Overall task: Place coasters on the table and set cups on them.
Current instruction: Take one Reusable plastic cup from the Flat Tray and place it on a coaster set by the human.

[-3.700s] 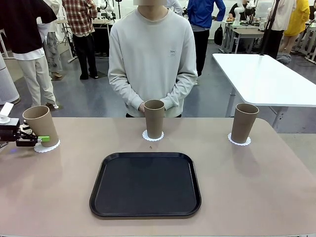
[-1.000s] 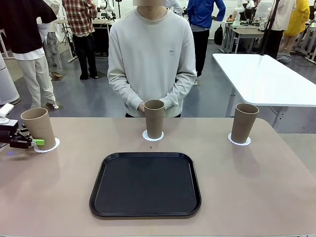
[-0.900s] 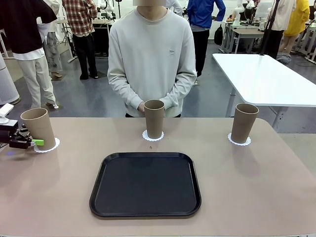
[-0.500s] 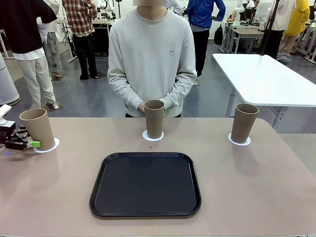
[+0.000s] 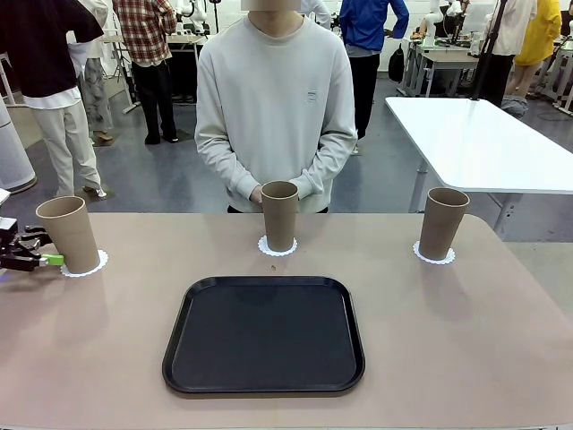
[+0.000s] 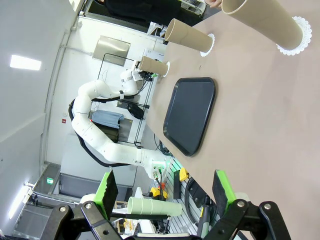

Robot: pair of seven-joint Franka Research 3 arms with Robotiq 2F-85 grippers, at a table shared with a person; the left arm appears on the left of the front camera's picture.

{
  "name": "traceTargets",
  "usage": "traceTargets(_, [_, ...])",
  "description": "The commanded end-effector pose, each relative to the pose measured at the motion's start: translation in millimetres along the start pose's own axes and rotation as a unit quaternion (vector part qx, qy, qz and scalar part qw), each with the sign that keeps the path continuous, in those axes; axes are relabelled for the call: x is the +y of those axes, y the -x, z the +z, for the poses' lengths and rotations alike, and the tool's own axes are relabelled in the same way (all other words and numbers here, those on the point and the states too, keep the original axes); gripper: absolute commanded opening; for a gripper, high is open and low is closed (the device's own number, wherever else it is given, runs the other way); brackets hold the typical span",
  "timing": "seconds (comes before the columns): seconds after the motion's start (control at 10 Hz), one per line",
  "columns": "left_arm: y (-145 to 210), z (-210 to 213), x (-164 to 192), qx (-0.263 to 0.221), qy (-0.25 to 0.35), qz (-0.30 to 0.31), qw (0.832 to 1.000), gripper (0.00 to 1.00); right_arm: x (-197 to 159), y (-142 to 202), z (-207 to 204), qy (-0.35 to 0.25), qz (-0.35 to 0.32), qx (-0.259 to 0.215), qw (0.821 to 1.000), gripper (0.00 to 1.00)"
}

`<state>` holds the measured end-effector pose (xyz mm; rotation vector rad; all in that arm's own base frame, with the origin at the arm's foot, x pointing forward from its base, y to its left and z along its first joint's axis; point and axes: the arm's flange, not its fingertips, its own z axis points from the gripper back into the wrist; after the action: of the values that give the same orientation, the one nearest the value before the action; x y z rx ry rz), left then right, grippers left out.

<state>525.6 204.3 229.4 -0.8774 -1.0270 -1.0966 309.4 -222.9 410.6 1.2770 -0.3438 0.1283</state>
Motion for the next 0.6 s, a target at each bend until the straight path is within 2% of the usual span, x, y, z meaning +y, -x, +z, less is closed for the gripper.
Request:
traceTargets(0.0, [2.4, 11.0, 2.6, 0.012, -0.004, -0.010, 1.000, 1.00, -0.6, 1.4, -1.0, -0.004, 0.001, -0.002, 1.000, 1.00])
traceTargets(0.3, [-0.4, 37.8, -1.2, 0.036, -0.019, -0.011, 0.999, 1.00, -0.6, 1.4, -1.0, -0.004, 0.001, -0.002, 1.000, 1.00])
traceTargets(0.4, [-9.1, 50.5, -7.2, 0.054, -0.032, 0.007, 0.998, 1.00, -0.6, 1.4, -1.0, -0.004, 0.001, -0.002, 1.000, 1.00])
traceTargets(0.5, [-37.6, 69.4, -19.2, 0.076, -0.040, 0.051, 0.995, 1.00, -0.6, 1.4, -1.0, -0.004, 0.001, -0.002, 1.000, 1.00])
